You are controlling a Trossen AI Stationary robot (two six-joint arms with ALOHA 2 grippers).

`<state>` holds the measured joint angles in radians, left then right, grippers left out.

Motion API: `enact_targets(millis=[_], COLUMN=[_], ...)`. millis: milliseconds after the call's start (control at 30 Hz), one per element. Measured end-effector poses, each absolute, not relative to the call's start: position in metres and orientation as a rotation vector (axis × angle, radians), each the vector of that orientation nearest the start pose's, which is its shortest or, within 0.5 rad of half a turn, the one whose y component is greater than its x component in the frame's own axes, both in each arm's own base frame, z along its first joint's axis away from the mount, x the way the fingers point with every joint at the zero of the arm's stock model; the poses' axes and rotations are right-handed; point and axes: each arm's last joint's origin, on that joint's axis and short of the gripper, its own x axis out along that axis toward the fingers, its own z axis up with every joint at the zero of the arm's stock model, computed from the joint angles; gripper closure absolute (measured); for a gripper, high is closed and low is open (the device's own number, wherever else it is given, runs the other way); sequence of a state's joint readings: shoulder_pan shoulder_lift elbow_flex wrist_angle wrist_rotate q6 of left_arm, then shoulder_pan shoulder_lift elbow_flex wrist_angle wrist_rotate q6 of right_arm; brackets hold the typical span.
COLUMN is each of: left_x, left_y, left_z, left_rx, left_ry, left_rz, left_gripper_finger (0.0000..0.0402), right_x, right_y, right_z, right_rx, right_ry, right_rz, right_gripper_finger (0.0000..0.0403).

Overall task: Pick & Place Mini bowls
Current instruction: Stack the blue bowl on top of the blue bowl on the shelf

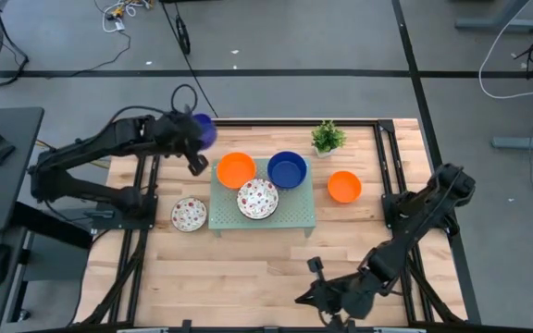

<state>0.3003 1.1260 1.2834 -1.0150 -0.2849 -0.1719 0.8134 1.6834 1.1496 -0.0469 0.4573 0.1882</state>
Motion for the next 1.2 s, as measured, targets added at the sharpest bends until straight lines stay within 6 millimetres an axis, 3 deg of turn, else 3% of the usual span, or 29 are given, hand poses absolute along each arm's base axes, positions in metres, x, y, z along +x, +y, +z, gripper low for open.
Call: enact_targets(millis=[133,300,500,633,833,1200], left_x=[0.218,0.272,0.337,0.369,0.388,0.385], left_y=[0.043,0.017,0.001,-0.006,-0.006,0.014], left_z=[0.392,0.401,0.394,0.38,0.36,0.355], left_rx=[-0.094,0.055,0.294,0.46,0.645,0.698], left_ry=[0.725,0.701,0.741,0.776,0.855,0.93], left_rz=[0.477,0.244,0.039,-0.112,-0.152,-0.143], left_gripper_finger=[0.0401,0.0401,0.0399,0.0398,0.0397,0.0396], right_x=[0.251,0.24,0.236,0.236,0.236,0.236], right_y=[0.266,0.274,0.277,0.277,0.277,0.277], right_z=[0.245,0.245,0.245,0.246,0.246,0.246], right_rx=[-0.162,-0.185,-0.199,-0.198,-0.198,-0.198], right_ry=[0.491,0.475,0.46,0.46,0.459,0.459], right_rz=[0.261,0.247,0.231,0.231,0.232,0.231], right_gripper_finger=[0.0399,0.0398,0.0399,0.0399,0.0399,0.0397])
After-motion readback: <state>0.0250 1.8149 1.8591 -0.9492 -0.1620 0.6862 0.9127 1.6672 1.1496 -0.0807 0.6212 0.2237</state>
